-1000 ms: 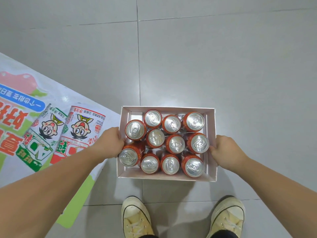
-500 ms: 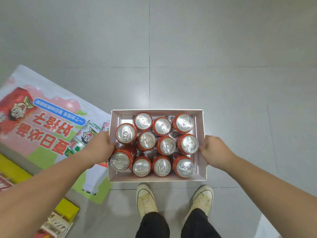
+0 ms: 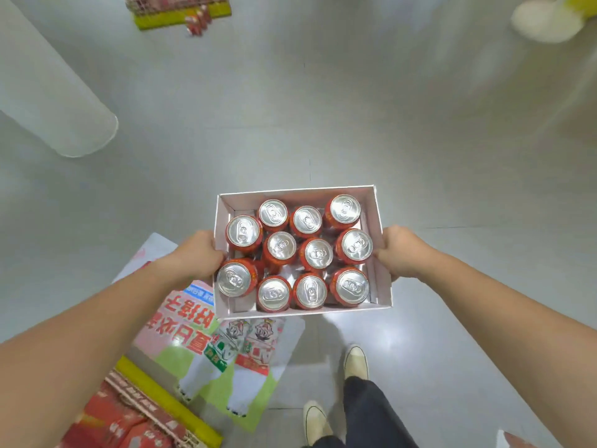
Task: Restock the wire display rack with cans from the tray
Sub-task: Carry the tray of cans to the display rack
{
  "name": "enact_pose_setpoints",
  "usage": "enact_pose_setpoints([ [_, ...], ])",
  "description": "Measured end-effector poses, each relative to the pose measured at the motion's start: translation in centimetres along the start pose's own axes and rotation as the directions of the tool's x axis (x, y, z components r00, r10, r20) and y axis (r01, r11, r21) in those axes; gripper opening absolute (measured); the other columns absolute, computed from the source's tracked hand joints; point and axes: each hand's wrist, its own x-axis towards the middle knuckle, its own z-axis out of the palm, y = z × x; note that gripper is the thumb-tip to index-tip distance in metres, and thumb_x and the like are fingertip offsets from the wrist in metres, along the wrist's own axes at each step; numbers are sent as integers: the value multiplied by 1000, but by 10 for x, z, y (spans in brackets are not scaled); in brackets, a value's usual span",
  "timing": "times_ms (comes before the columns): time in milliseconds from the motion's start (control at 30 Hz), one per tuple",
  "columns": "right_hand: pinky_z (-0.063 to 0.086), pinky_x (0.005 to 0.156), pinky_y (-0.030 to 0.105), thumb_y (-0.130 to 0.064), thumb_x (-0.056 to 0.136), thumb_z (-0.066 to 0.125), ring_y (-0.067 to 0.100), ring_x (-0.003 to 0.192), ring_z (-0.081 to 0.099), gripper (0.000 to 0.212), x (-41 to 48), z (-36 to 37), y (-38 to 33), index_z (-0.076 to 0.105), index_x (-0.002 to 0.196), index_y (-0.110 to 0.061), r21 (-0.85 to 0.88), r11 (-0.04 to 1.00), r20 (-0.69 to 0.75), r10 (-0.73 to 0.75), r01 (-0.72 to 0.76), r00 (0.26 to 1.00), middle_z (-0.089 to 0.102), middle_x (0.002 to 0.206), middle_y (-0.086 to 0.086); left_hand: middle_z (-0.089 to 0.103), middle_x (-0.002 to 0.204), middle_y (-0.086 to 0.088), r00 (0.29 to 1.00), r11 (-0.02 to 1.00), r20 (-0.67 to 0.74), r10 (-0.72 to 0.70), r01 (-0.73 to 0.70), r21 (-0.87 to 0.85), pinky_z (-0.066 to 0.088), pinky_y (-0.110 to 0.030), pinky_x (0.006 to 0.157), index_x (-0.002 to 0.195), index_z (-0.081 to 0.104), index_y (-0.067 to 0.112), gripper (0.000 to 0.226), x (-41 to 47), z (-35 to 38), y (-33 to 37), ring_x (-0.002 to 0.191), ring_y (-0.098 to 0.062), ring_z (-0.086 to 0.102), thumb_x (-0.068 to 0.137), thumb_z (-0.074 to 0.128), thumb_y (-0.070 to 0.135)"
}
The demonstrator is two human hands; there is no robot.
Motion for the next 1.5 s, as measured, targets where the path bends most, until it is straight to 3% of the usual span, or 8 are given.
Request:
enact_pose_setpoints([
  [133,55,42,29,4,86,44,23,45,68,22,21,-43,-68,58,73,-7,25,998,-4,-62,62,998,69,70,17,73,81,-25,1000,998,-21,7,-8,-68,63,-47,56,92,70,-1,11,11,-67,37,67,-40,73,88,60,-1],
  [300,62,57,46,2,84,45,38,61,73,20,85,-88,-145,60,73,-5,-11,990,25,-141,141,990,71,73,17,68,69,-9,998,992,-60,-13,6,-129,57,-33,52,82,68,11,18,53,-134,77,56,-23,64,90,60,-2],
  [567,61,55,46,3,81,41,36,60,73,23,222,-157,-272,64,80,3,-133,973,152,-166,186,974,72,72,22,68,66,-10,989,973,-94,-111,89,-213,60,-43,53,84,69,5,16,163,-234,118,56,-25,64,87,56,-4],
  [700,54,41,33,4,85,44,26,43,67,22,288,-184,-340,59,71,-4,-193,963,144,-164,191,976,67,55,11,52,39,5,979,958,-122,-163,127,-257,38,-20,32,66,58,7,29,227,-284,138,31,-7,47,89,54,-9],
  [1067,57,42,36,6,88,47,31,57,72,25,527,-236,-545,61,70,-5,-90,975,128,-190,203,973,69,70,15,73,73,-13,983,957,-114,-147,112,-269,60,-37,50,86,71,2,10,482,-470,170,63,-30,72,88,61,2],
  [1200,54,37,34,9,87,45,24,45,68,28,617,-265,-629,58,66,-2,-72,977,90,-192,198,977,65,65,15,76,85,-17,980,962,-143,-135,95,-255,59,-35,49,92,73,4,11,577,-555,197,70,-33,74,87,63,7],
  [1333,59,45,42,9,84,43,36,56,72,26,707,-298,-708,60,67,0,-73,977,88,-196,203,977,68,66,19,68,59,-3,978,967,-168,-125,82,-243,54,-29,43,75,68,7,15,665,-631,234,48,-17,63,88,61,2],
  [1500,52,36,32,9,86,42,25,41,66,27,832,-336,-804,58,66,1,-92,966,92,-234,242,968,63,53,13,61,42,9,969,965,-210,-129,74,-250,50,-27,42,65,62,12,28,786,-714,271,46,-15,60,89,60,-2],
])
